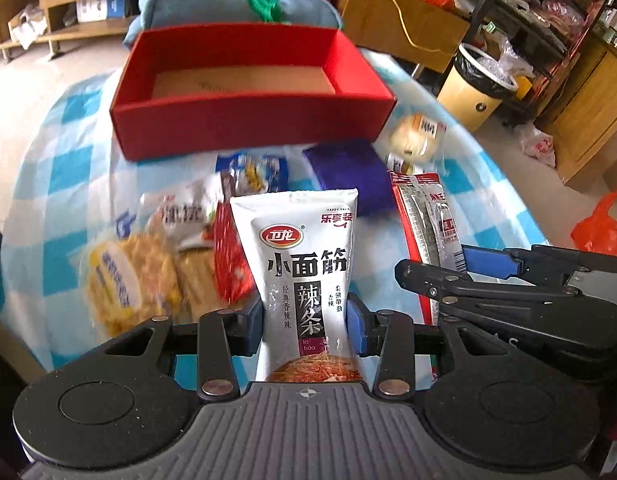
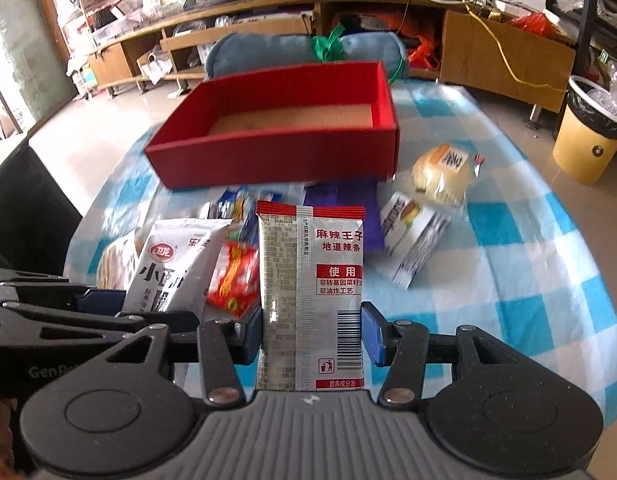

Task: Organize snacks
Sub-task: 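Carry both held packets up and over into the red box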

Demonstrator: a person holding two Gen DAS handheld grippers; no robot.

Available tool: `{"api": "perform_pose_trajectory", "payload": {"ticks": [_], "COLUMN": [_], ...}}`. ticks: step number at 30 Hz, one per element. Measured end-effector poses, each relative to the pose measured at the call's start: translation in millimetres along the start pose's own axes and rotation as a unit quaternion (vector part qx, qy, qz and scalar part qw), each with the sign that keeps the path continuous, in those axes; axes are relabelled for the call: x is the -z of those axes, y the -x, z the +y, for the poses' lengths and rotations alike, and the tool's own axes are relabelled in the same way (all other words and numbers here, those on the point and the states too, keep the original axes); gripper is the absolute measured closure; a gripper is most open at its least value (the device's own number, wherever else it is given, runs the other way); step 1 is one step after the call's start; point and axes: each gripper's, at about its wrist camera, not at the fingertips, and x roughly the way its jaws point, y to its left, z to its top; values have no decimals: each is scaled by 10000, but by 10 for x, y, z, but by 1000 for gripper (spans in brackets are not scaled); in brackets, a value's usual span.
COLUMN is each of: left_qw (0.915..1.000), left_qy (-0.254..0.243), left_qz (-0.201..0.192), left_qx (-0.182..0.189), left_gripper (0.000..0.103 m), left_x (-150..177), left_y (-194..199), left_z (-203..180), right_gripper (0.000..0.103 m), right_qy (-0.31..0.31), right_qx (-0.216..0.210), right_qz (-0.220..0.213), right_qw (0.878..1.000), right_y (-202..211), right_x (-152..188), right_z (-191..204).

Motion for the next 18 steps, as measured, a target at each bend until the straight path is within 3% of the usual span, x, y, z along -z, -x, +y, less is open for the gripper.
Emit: {"api": "perform_pose_trajectory", "payload": {"ticks": [18], "left_qw": [9971], "left_qy": [61], "left_qz": [-705], "left_qx": [-280], "left_gripper": [55], "left_x": [-954], "left_y": [-150], "left_z": [2], "right_gripper": [58], "right_qy": [-204], "right_qx": [5], "right_qz": [-520], "right_qw": [9984], "right_y": [-363], "right_x": [-1043], "right_z": [-226]}}
